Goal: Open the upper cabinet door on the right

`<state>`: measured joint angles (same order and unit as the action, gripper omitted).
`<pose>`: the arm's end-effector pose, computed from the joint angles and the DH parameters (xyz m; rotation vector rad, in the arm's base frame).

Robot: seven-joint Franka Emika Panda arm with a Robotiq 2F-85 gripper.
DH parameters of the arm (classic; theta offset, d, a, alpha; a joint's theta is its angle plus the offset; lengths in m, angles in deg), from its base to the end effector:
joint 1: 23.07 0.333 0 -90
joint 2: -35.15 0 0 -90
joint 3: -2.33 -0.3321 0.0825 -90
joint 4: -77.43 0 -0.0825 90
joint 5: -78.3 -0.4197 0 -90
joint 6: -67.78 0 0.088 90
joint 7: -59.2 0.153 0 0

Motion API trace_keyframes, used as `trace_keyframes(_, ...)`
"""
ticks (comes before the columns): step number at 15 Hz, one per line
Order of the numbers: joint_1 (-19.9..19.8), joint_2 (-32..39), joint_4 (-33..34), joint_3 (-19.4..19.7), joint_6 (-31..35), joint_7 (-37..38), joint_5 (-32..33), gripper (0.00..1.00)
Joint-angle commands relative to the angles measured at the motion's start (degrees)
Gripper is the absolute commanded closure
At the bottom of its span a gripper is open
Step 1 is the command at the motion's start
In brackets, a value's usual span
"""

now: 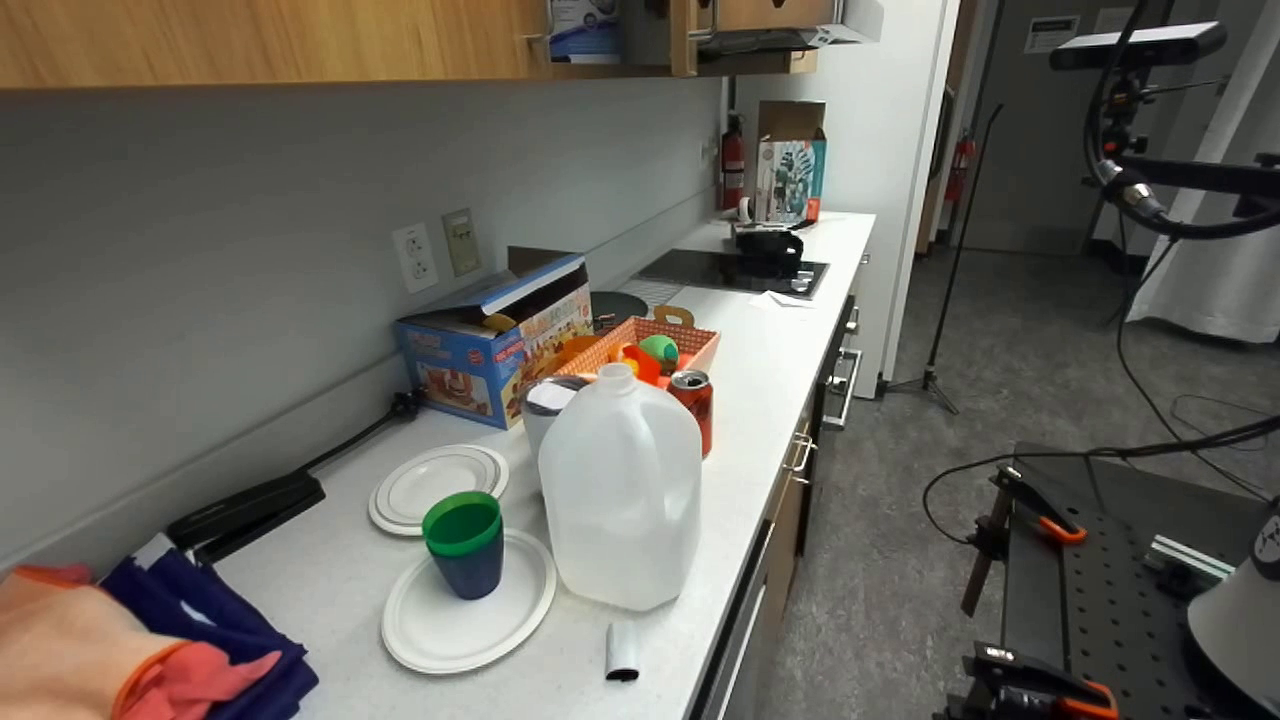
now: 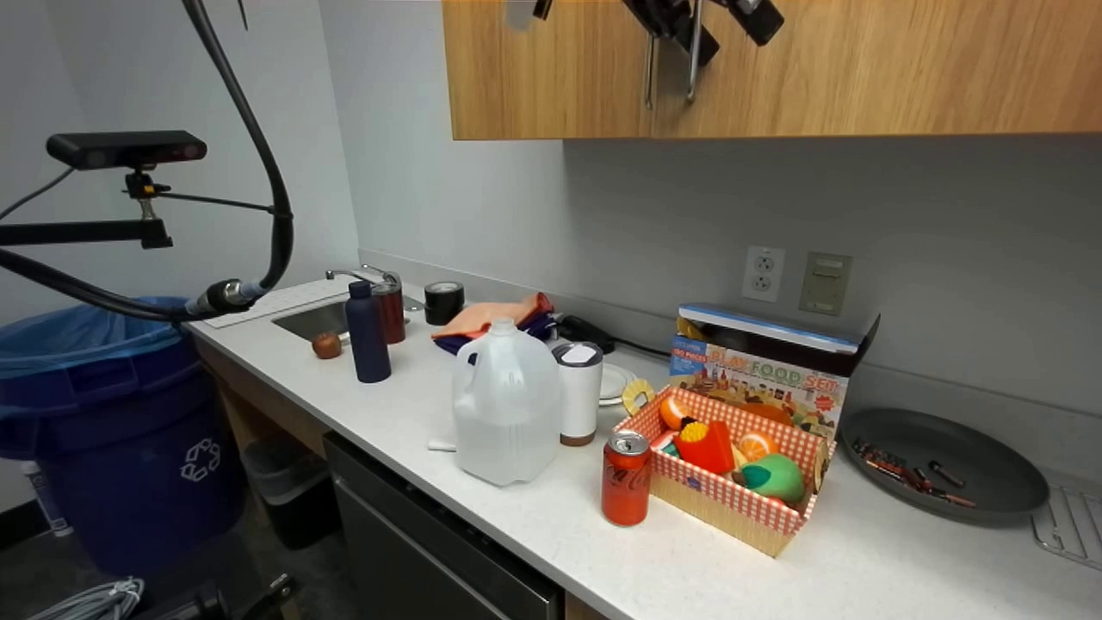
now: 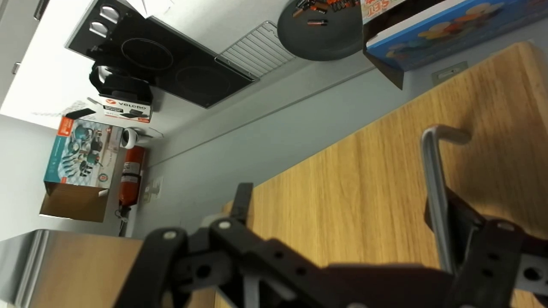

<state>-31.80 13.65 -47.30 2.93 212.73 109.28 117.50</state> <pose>0.5418 -0.0998 0.6043 2.4765 -0.7892 1.1862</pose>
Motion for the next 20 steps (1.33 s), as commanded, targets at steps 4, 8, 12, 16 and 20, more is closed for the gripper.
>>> trace_keyframes(4, -6.48, -4.15, 0.6, 0.72, -2.98, -1.75, 2.56, 0.0)
trace_keyframes(8, -7.4, -5.43, -0.41, 0.33, -1.24, -2.24, 3.06, 0.0)
trace_keyframes(12, -8.67, -5.57, -1.07, 0.32, 1.65, -3.07, 3.54, 0.0)
trace_keyframes(16, -9.45, -6.16, -1.46, 0.02, 3.82, -3.82, 3.6, 0.0)
trace_keyframes(20, -10.15, -6.34, -1.77, -0.25, 3.8, -3.65, 2.86, 0.0)
